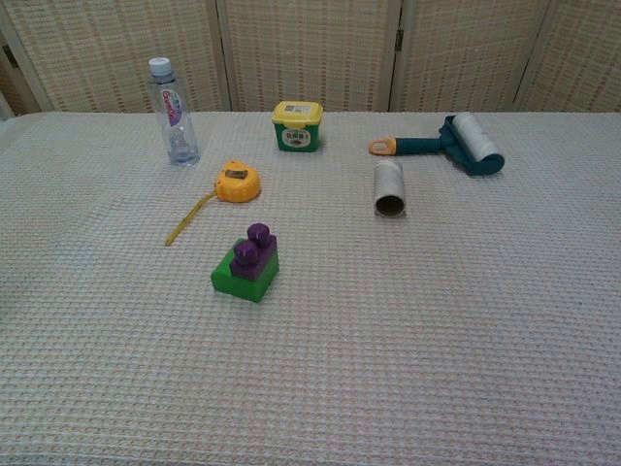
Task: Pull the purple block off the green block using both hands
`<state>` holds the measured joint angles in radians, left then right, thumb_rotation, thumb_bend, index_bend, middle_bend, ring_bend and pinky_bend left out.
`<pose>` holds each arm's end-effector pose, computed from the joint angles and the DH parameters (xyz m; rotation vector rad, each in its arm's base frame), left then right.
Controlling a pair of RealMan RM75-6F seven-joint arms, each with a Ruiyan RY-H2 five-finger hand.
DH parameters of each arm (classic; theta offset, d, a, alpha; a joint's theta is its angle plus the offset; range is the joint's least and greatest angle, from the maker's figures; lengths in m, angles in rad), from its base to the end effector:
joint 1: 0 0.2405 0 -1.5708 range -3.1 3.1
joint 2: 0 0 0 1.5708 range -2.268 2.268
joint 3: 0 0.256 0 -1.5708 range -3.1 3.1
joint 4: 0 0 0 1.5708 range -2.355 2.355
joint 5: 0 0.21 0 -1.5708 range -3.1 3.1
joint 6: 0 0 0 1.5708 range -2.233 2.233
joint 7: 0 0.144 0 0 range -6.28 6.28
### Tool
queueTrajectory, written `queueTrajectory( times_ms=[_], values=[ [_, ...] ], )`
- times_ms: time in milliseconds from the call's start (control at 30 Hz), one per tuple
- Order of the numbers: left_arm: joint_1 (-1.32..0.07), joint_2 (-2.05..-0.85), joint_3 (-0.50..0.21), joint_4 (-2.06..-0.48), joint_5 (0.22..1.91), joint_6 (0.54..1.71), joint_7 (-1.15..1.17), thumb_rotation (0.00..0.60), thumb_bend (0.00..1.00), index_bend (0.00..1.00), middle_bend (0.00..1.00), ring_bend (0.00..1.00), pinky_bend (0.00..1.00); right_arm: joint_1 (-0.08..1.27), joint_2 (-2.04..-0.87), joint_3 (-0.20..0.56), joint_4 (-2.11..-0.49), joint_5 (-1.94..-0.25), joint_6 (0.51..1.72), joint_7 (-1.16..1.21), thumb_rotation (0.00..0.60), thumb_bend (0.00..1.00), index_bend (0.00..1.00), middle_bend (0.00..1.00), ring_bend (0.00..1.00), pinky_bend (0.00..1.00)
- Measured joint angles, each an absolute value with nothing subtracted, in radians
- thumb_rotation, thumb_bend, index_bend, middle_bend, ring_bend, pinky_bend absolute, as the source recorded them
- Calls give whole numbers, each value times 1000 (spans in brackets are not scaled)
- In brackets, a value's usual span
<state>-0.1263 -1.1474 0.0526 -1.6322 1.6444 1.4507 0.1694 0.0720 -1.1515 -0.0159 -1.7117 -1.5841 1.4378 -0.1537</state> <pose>-0.2881 0.1681 0.1229 -1.6504 -0.8040 -0.8395 -0.2851 -0.1600 0.1219 1.5340 -0.9345 0.8614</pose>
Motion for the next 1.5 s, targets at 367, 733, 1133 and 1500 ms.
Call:
queueTrajectory(
  times_ms=[367,733,1133,1500],
  values=[
    [-136,-1146,61,-1631,1685,1451,142,600,320,0,0,0,0,69,-1151,-20,-1706,-1587,1441,-149,600,367,0,0,0,0],
    [-217,-1182,79,-1609,1781,1375,68,600,319,79,7,0,0,47,-1123,-24,-1706,-1591,1480,-87,600,367,0,0,0,0],
    [-449,-1185,19,-1806,1812,1118,44,600,320,153,13,0,0,78,-1138,8,-1697,-1517,1408,-107,600,367,0,0,0,0],
    [-595,-1214,-115,-1893,1413,890,169,600,320,104,0,0,0,85,-1133,16,-1697,-1497,1396,-98,600,367,0,0,0,0]
  ],
)
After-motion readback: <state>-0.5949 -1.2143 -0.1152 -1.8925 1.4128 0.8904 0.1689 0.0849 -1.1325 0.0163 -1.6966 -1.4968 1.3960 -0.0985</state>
